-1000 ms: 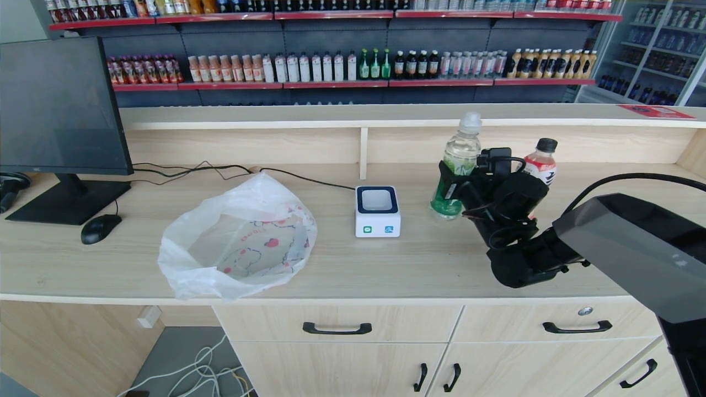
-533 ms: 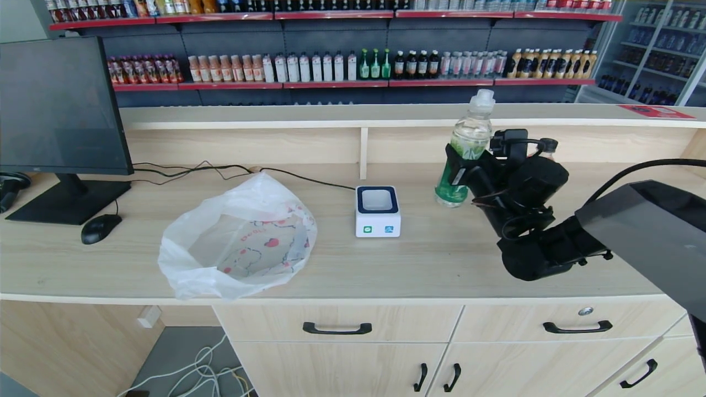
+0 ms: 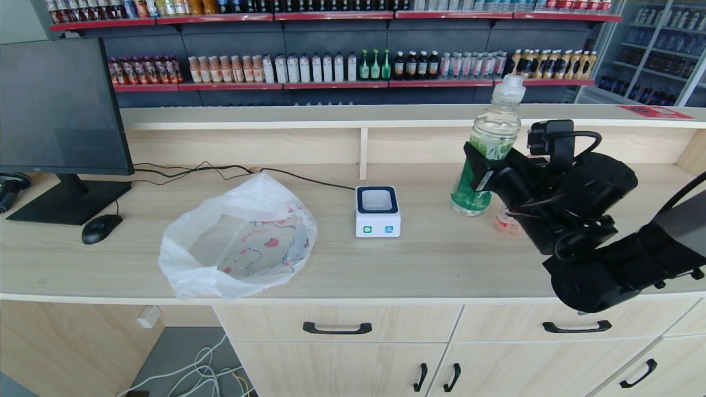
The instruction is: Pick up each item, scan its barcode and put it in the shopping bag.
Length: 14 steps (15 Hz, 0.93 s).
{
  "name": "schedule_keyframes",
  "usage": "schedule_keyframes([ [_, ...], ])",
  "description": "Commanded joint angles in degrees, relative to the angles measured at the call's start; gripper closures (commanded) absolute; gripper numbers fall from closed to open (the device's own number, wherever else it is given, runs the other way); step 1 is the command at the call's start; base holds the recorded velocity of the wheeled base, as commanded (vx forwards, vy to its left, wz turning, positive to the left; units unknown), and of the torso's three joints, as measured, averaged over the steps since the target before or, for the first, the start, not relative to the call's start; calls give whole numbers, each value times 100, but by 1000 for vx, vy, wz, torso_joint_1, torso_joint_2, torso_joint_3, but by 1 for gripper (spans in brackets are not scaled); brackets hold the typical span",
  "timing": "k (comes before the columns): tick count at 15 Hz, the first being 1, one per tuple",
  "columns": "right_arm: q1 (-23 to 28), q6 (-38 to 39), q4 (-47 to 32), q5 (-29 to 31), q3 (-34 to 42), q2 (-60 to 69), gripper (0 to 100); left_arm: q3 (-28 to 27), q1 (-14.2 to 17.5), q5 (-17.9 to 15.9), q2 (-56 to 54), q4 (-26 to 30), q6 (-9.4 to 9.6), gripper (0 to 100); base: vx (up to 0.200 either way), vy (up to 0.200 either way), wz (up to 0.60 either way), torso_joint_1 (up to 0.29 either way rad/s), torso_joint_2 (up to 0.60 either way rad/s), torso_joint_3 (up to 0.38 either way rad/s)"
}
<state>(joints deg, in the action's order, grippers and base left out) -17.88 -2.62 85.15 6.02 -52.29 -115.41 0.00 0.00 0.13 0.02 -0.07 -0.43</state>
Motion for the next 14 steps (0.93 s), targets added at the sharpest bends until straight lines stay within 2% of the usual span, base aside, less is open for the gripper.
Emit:
schedule_keyframes([
  [1,-101,-107,239,-13,1045,809,100,0,0,4,-2,-1,-1,0,0,0,0,0,0,0],
  [4,-145,-89,485,-13,2108,1284,100,0,0,4,-2,-1,-1,0,0,0,0,0,0,0],
  [7,-233,-46,485,-13,2574,1644,100,0,0,-5,-2,-1,-10,0,0,0,0,0,0,0],
  [9,-479,51,485,-13,3163,1917,100,0,0,4,-2,-1,-19,0,0,0,0,0,0,0],
  [14,-831,78,485,-13,3919,2611,100,0,0,4,-2,-1,-36,0,0,0,0,0,0,0],
])
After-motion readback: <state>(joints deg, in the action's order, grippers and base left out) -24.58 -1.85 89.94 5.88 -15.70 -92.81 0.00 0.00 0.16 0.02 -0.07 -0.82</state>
